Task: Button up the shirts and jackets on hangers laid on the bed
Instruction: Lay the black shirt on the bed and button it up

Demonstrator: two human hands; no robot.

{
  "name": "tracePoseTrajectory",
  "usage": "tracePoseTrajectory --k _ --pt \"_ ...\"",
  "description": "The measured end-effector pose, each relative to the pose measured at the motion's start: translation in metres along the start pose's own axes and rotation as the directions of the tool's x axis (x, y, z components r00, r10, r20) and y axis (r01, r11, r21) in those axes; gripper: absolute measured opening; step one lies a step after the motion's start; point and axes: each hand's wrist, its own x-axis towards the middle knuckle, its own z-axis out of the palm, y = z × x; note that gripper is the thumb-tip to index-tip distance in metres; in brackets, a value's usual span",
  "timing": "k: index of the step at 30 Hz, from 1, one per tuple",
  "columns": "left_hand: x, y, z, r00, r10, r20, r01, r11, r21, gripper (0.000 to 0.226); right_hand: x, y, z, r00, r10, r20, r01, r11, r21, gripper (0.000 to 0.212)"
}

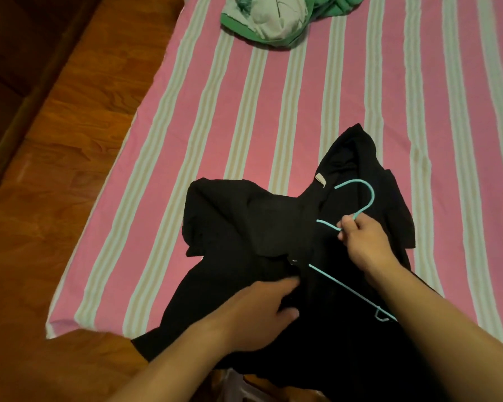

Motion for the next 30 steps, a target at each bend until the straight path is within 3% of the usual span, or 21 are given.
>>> tracePoseTrajectory --k 2,3,4,5,6,8,9,10,13,15,19,21,22,23,25,27,28,30 --pt "-0.006 -0.007 -0.009 0.979 -0.090 0.182 0.079 0.994 0.069 0.047 0.000 0.005 0.007 1.000 0.006 0.021 -0.007 0.999 0.038 0.030" --pt "-0.007 -0.013 -0.012 0.976 -0.121 0.180 0.110 0.992 0.068 0.043 0.000 0.006 0.010 1.000 0.008 0.019 -0.009 0.998 0.061 0.030" --pt "-0.005 -0.021 -0.015 0.989 -0.123 0.088 0.116 0.990 0.081 0.038 0.002 0.006 0.012 1.000 0.003 0.011 -0.004 0.996 0.085 0.030" --pt "-0.001 -0.029 -0.019 0.991 -0.096 -0.088 0.107 0.985 0.135 0.032 0.004 0.006 0.013 1.000 -0.015 0.001 0.015 0.994 0.107 0.030" --pt "0.005 -0.035 -0.025 0.949 -0.026 -0.315 0.102 0.969 0.227 0.026 0.006 0.005 0.013 0.999 -0.040 -0.012 0.041 0.992 0.120 0.031" --pt "0.020 -0.041 -0.047 0.757 0.168 -0.632 0.089 0.931 0.354 0.021 0.008 -0.003 0.012 0.993 -0.113 -0.039 0.117 0.985 0.123 0.031" --pt "0.032 -0.039 -0.060 0.690 0.251 -0.679 0.078 0.907 0.414 0.025 0.008 -0.007 0.009 0.985 -0.159 -0.066 0.166 0.978 0.125 0.030" --pt "0.046 -0.033 -0.076 0.667 0.337 -0.664 0.065 0.862 0.503 0.032 0.007 -0.012 0.006 0.974 -0.205 -0.094 0.216 0.968 0.125 0.030" --pt "0.073 -0.015 -0.115 0.749 0.490 -0.446 0.040 0.639 0.768 0.046 -0.006 -0.027 -0.007 0.927 -0.316 -0.203 0.347 0.927 0.142 0.026" --pt "0.071 -0.013 -0.123 0.789 0.459 -0.407 0.072 0.590 0.804 0.046 -0.016 -0.032 -0.021 0.908 -0.330 -0.257 0.378 0.910 0.170 0.024" --pt "0.013 -0.019 -0.124 0.804 0.204 -0.558 0.245 0.741 0.625 0.034 -0.040 -0.023 -0.048 0.941 -0.256 -0.219 0.304 0.927 0.221 0.024" --pt "-0.017 -0.008 -0.117 0.840 0.176 -0.514 0.281 0.668 0.689 0.037 -0.063 -0.021 -0.059 0.957 -0.262 -0.126 0.285 0.934 0.216 0.025" --pt "-0.030 0.004 -0.111 0.860 0.207 -0.466 0.246 0.631 0.735 0.042 -0.079 -0.023 -0.064 0.951 -0.297 -0.081 0.308 0.930 0.203 0.025" --pt "-0.040 0.021 -0.101 0.881 0.237 -0.408 0.162 0.659 0.734 0.044 -0.096 -0.027 -0.070 0.940 -0.338 -0.037 0.339 0.921 0.191 0.024" --pt "-0.063 0.064 -0.077 0.925 0.198 -0.324 0.012 0.836 0.548 0.034 -0.132 -0.035 -0.078 0.918 -0.395 0.023 0.385 0.907 0.171 0.023" --pt "-0.074 0.088 -0.056 0.948 0.103 -0.301 0.010 0.936 0.352 0.027 -0.160 -0.036 -0.082 0.913 -0.403 0.057 0.388 0.904 0.178 0.021" --pt "-0.077 0.089 -0.049 0.943 0.097 -0.320 0.016 0.943 0.333 0.026 -0.169 -0.035 -0.086 0.916 -0.387 0.105 0.364 0.912 0.188 0.020" --pt "-0.090 0.082 -0.042 0.931 0.148 -0.334 0.000 0.914 0.405 0.023 -0.175 -0.026 -0.096 0.878 -0.331 0.347 0.305 0.944 0.130 0.023"
